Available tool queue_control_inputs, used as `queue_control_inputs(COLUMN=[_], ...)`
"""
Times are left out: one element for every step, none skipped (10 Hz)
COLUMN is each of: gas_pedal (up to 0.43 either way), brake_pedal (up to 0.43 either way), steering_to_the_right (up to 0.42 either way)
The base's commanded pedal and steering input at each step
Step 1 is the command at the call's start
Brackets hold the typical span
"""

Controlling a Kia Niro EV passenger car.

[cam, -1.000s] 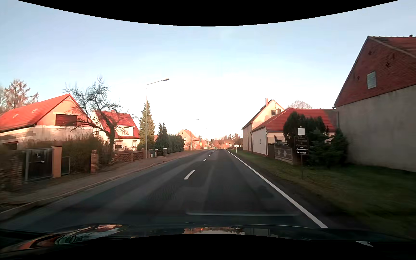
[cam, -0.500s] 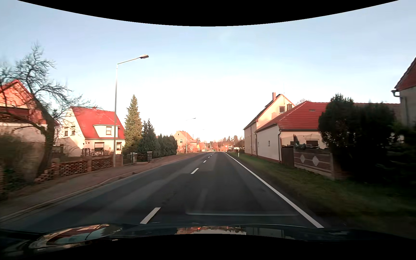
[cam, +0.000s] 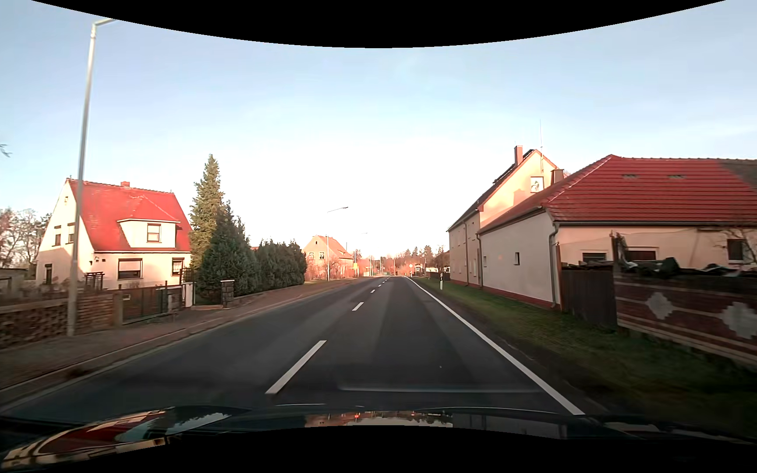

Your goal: Follow the waypoints while adhering to traffic rules and regulations

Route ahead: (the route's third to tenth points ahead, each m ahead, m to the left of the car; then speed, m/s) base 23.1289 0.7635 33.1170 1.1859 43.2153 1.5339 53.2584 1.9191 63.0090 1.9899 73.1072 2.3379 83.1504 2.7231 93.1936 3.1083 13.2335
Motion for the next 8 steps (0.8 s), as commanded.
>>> queue_control_inputs(gas_pedal=[0.130, 0.130, 0.130, 0.130, 0.130, 0.130, 0.130, 0.130], brake_pedal=[0.000, 0.000, 0.000, 0.000, 0.000, 0.000, 0.000, 0.000], steering_to_the_right=[0.000, 0.000, -0.001, -0.001, -0.003, -0.003, -0.003, -0.004])
